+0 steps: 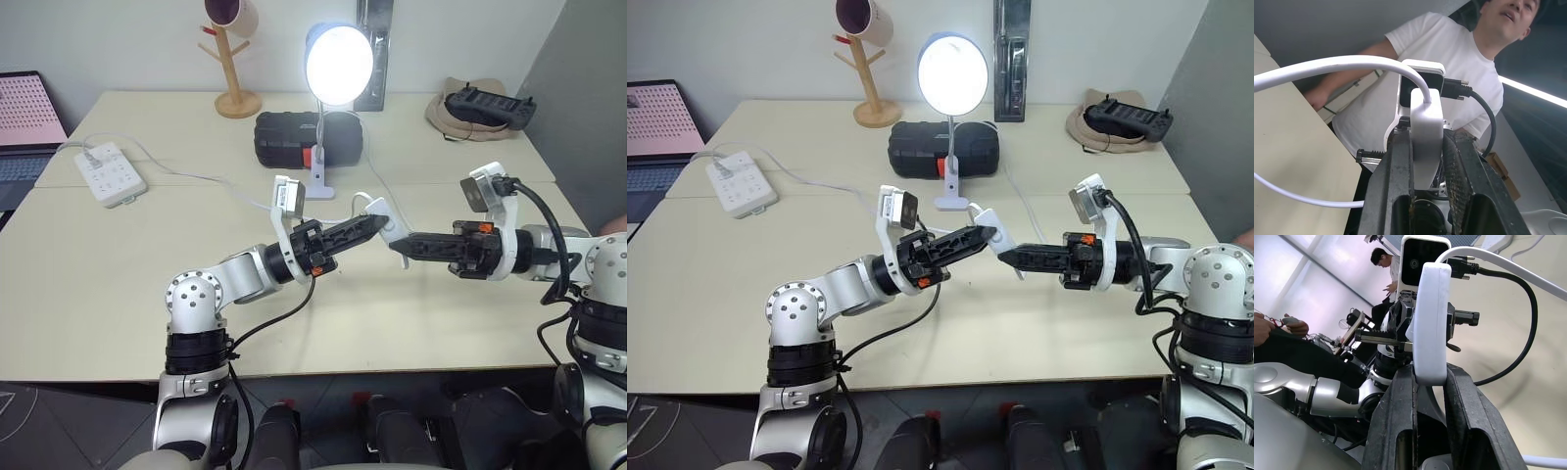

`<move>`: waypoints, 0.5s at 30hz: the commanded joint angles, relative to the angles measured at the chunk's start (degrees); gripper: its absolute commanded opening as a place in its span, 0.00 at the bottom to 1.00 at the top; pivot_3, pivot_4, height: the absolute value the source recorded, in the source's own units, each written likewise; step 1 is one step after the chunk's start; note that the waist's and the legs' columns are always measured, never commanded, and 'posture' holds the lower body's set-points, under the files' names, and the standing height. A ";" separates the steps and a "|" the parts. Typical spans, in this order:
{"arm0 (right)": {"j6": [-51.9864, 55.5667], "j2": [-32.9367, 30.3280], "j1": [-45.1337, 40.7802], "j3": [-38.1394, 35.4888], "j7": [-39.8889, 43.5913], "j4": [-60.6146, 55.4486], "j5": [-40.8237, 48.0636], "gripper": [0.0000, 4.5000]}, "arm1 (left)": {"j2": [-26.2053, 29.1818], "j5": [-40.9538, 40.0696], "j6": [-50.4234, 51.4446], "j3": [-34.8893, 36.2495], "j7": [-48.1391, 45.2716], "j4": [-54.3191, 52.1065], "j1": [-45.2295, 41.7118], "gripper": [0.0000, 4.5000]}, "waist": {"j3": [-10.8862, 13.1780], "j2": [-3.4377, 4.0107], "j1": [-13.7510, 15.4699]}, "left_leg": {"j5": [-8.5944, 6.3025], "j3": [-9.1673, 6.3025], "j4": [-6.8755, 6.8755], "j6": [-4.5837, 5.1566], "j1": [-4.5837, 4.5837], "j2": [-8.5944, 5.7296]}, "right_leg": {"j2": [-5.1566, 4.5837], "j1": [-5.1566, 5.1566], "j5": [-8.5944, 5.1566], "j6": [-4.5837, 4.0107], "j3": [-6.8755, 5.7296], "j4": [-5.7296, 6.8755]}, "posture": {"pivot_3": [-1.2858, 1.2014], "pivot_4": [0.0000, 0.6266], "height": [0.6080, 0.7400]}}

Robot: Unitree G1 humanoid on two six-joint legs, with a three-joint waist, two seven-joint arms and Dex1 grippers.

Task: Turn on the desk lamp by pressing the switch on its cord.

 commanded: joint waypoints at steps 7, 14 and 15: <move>-1.65 -1.73 0.64 0.47 -0.71 -2.16 1.26 0.09 | 1.24 -1.07 -2.27 0.12 1.13 -0.92 0.20 0.27 | 0.00 0.00 -0.01 | 0.00 0.01 -0.01 0.00 0.00 0.00 | 0.00 0.00 0.00 0.00 0.01 -0.02 | 0.52 0.24 1.00; -2.49 -2.20 0.33 1.02 -0.67 -1.68 1.39 0.09 | 2.71 -2.78 -2.06 0.69 0.87 0.27 -0.36 0.54 | 0.00 0.00 -0.01 | 0.00 0.01 -0.04 0.00 -0.02 0.00 | 0.00 -0.02 0.00 0.01 0.01 -0.07 | 0.52 0.24 1.00; -2.59 -2.26 0.36 1.10 -0.60 -1.64 1.36 0.09 | 2.90 -2.91 -2.19 0.84 0.98 0.46 -0.41 0.58 | 0.00 0.00 -0.01 | 0.00 0.01 -0.05 0.00 -0.03 0.00 | 0.00 -0.02 0.00 0.01 0.01 -0.09 | 0.52 0.24 1.00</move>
